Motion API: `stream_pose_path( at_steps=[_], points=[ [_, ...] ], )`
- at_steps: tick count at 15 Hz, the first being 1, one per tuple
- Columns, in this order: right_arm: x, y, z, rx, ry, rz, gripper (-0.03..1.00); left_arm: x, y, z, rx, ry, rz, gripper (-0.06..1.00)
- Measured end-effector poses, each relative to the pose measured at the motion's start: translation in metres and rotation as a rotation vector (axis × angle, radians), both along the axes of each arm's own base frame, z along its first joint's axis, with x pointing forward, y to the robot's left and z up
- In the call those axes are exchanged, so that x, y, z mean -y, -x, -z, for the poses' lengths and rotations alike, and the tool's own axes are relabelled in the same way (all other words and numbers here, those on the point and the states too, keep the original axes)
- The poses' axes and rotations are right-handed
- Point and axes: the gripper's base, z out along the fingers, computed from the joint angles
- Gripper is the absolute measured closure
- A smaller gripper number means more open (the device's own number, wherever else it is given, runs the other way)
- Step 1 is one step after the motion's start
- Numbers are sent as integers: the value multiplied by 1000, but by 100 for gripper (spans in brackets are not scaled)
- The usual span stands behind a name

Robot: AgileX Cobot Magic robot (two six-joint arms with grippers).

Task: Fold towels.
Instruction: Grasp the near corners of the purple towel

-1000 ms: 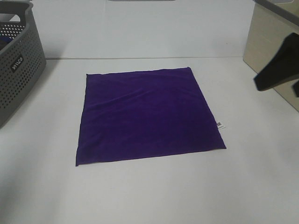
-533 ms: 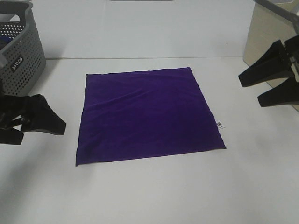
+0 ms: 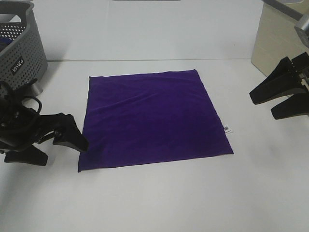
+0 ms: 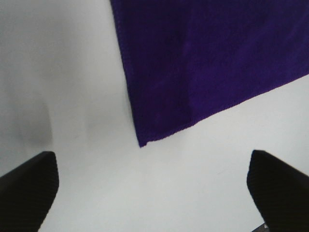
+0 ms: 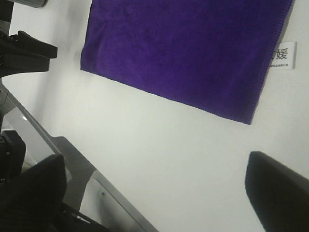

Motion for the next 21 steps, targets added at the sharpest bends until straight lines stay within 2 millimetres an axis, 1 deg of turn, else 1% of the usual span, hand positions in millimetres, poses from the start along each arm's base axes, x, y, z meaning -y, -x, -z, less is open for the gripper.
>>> stream_pose_path(
  at_steps=[3, 4, 6, 10, 16, 20, 21],
  points=[
    [4, -6, 6, 15, 43, 45, 0, 2, -9, 11, -36, 12, -3, -4],
    [6, -9, 14, 3, 56, 60, 0, 3, -10, 18, -61, 14, -1, -4],
    [9, -16, 34, -34, 75, 93, 0, 8, -16, 23, -63, 35, 7, -4],
    [15, -26, 67, -92, 112, 144, 1, 30, -24, 28, -56, 61, 41, -4],
    [17, -29, 109, -198, 115, 166, 2, 34, -26, 33, -81, 84, 31, -4],
    [13, -33, 118, -238, 49, 203, 3, 34, -26, 34, -83, 86, 30, -4],
    [8, -34, 119, -243, 44, 196, 4, 34, -26, 34, -82, 86, 31, -4]
  ],
)
